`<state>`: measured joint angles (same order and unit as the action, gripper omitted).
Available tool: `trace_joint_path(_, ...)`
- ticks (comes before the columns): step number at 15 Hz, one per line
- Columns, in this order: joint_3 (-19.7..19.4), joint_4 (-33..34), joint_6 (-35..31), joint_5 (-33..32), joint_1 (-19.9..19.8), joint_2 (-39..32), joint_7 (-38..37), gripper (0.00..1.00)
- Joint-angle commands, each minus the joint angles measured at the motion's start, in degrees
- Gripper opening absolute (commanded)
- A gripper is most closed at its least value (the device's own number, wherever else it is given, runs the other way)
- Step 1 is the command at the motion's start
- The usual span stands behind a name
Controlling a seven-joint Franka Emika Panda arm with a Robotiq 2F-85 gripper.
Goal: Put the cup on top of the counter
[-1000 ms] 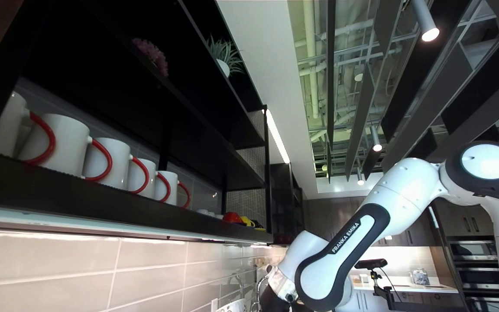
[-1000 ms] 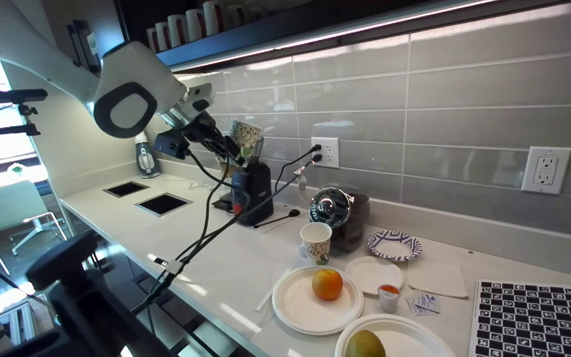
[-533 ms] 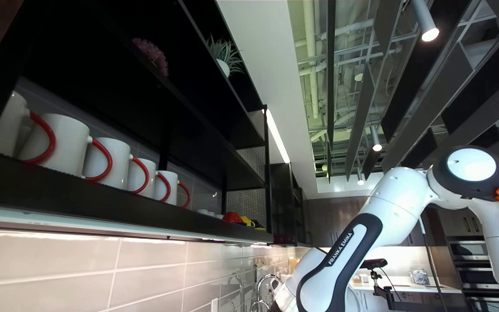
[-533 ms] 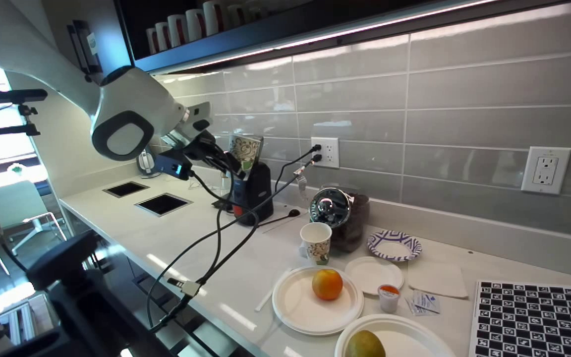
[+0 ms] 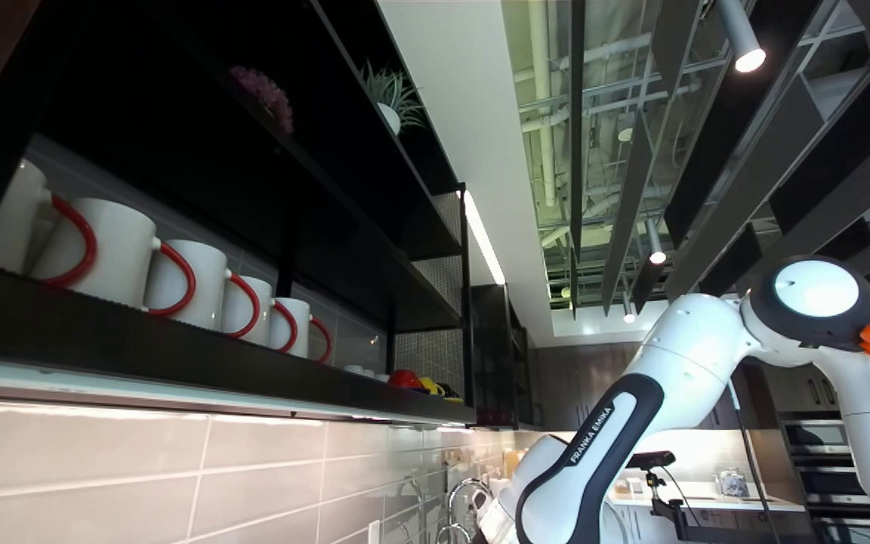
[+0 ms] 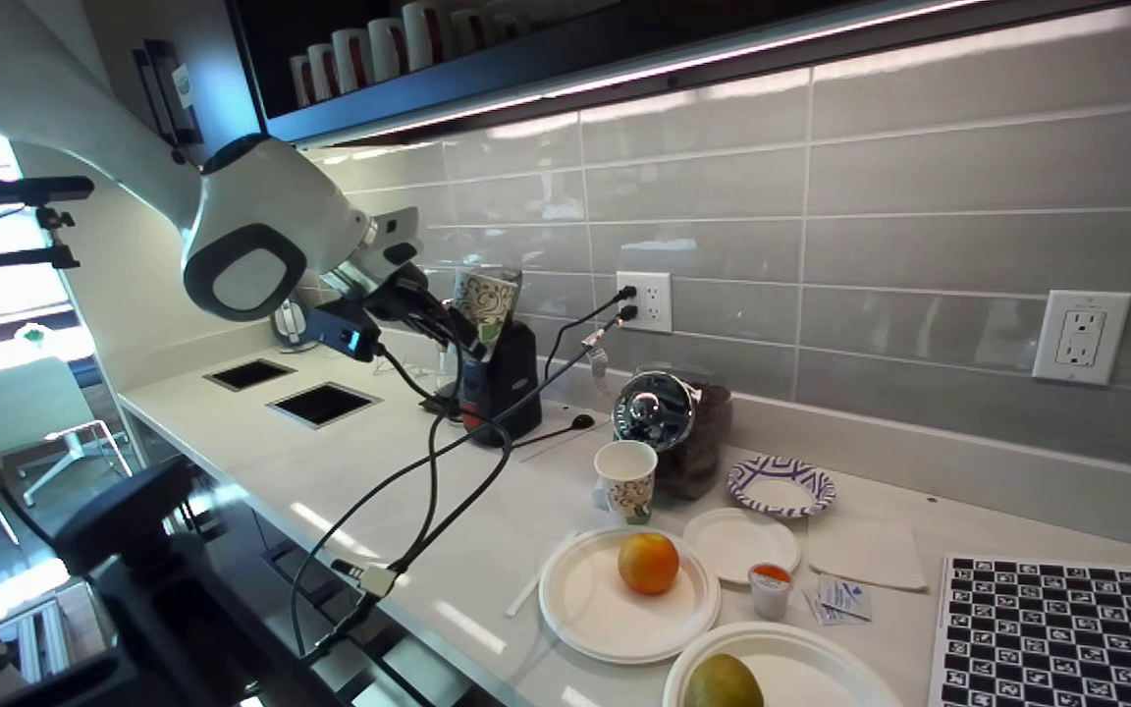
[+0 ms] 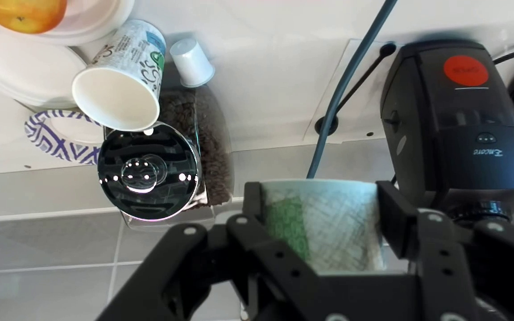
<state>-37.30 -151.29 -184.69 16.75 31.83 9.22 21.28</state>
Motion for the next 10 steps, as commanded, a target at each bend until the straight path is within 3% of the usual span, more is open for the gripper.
trace_joint_path(1, -3.67, 0.26, -3.02, 3.14, 3.64, -4.45, -2.31, 0.39)
trace_joint_path(6, -6.98, -0.97, -7.43, 2.72, 7.41, -7.33, -5.89, 0.39)
trace_joint_path(9, -7.45, -1.53, -4.72, 2.45, 8.86, -8.24, -10.71, 0.39)
trace_joint_path(10, 5.0, -1.92, -2.72, -1.49, -4.26, -8.16, -15.81, 0.39)
